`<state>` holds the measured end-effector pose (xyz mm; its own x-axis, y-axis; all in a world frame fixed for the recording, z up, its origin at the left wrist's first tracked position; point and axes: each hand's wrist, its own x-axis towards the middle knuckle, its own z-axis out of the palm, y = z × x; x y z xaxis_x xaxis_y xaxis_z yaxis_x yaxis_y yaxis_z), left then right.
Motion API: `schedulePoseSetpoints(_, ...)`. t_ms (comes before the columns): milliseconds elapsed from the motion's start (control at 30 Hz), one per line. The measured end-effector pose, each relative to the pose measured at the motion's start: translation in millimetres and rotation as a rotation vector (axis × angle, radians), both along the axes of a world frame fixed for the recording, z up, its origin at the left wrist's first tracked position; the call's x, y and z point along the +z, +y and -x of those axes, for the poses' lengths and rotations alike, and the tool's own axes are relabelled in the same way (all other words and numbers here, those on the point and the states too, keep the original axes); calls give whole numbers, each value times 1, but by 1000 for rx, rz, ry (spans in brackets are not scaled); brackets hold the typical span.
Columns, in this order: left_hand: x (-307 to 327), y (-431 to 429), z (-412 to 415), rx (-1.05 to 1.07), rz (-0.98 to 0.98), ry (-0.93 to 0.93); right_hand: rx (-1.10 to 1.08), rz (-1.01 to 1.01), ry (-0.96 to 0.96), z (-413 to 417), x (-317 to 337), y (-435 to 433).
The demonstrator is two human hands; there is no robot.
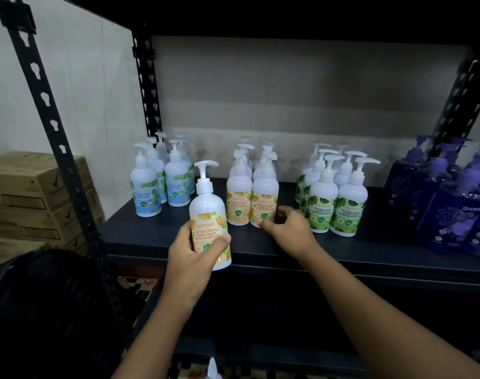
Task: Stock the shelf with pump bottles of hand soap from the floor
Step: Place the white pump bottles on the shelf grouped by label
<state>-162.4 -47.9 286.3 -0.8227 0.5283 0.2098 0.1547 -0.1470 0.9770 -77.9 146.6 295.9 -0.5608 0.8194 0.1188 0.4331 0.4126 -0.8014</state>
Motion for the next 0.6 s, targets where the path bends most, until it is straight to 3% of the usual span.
schedulePoseSetpoints(167, 2, -1, 0, -17, 14, 54, 77, -367, -353, -36, -10, -10)
schedulePoseSetpoints(267, 3, 4, 0, -42, 34, 111, 72, -501, -469, -45, -19, -11)
schedulePoseSetpoints(600, -8, 40, 4, -29, 67, 201, 68, -586, -587, -43, -29, -15)
